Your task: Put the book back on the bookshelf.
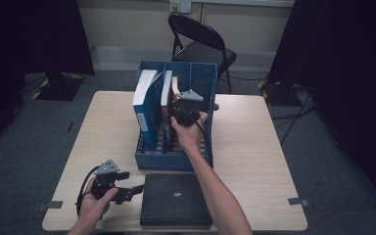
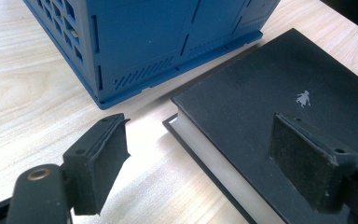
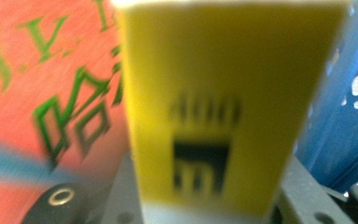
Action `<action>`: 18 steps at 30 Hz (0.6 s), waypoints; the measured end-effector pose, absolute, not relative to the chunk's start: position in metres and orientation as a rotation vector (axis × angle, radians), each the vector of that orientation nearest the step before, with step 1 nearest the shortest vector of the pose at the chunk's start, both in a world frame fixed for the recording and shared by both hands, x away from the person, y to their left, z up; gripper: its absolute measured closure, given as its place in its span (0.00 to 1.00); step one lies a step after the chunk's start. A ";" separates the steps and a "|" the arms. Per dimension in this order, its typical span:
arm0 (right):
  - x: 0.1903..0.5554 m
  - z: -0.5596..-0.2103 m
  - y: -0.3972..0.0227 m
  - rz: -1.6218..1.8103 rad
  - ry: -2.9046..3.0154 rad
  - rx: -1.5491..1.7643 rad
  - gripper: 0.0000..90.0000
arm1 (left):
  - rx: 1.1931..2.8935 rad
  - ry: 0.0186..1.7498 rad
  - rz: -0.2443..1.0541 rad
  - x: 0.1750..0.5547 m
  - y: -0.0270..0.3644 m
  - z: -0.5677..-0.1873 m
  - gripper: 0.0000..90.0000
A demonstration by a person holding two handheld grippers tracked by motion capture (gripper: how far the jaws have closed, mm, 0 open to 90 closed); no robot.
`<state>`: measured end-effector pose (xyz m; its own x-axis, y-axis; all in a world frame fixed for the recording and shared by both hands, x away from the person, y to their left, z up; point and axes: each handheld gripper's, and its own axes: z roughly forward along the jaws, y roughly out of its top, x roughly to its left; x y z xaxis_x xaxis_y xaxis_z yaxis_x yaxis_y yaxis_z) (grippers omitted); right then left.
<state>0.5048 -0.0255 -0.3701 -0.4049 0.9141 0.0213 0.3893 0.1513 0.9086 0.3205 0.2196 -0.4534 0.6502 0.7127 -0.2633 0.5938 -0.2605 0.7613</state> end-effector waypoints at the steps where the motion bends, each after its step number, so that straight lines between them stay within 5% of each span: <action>1: 0.501 -0.371 -0.026 1.225 1.884 1.235 0.73 | 1.957 1.026 0.166 0.320 0.219 -0.454 0.21; 18: 0.475 -0.382 -0.045 1.290 1.987 1.194 0.59 | 1.966 1.028 0.160 0.321 0.216 -0.455 0.21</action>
